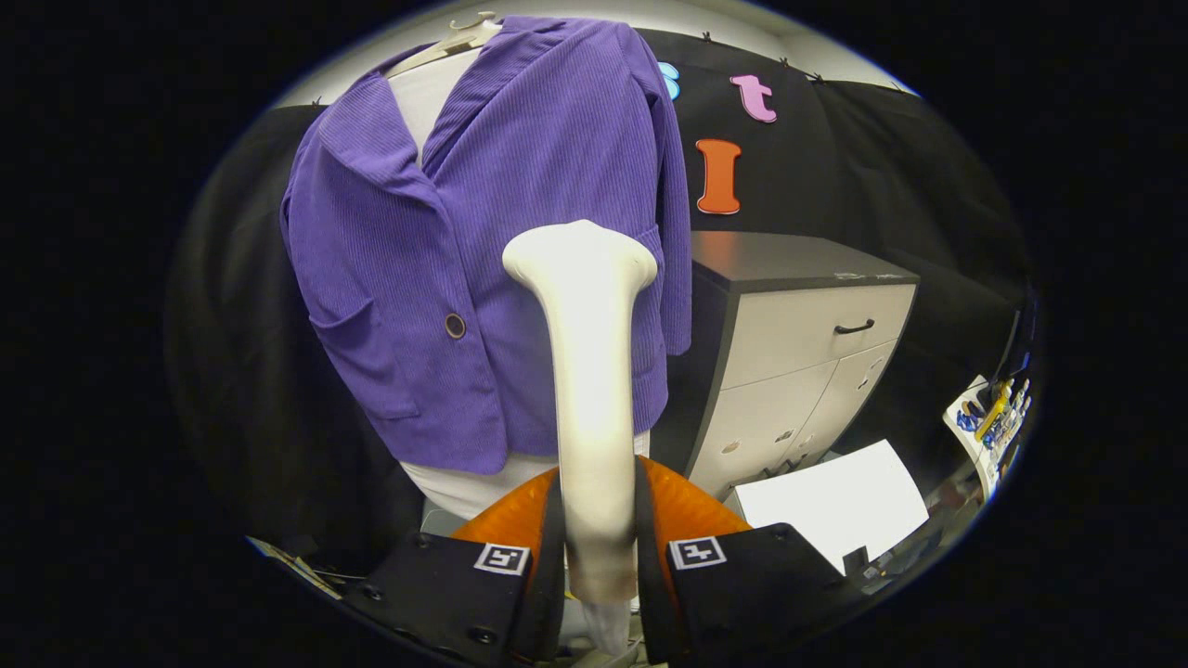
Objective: Iron the clothes twice with a garment steamer, once on the left side and once on the right side.
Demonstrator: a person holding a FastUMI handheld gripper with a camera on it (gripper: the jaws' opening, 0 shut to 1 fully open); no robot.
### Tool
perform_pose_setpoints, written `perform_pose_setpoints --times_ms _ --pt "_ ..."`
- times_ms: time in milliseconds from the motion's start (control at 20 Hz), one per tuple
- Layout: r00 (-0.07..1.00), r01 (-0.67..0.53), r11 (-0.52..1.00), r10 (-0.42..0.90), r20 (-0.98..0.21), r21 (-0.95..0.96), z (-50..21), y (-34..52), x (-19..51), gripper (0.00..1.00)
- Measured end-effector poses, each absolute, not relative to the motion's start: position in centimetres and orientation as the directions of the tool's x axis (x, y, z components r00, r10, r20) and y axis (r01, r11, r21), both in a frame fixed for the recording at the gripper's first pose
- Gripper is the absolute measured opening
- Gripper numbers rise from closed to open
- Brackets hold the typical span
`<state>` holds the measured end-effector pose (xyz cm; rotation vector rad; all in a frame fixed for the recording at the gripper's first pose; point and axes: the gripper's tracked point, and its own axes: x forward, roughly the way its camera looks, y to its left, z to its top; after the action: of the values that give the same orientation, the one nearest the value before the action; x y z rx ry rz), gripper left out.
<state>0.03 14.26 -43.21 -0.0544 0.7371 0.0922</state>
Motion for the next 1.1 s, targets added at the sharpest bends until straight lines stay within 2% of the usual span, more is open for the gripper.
perform_pose_setpoints --times_ms 450,1100 --pt "0.655 -0.109 0.994 0.050 -0.754 -0.029 -47.9 13.8 -2.2 0.42" --pt "0.597 -0.121 0.992 0.035 -0.802 -0.046 -51.0 13.4 -3.8 0.42"
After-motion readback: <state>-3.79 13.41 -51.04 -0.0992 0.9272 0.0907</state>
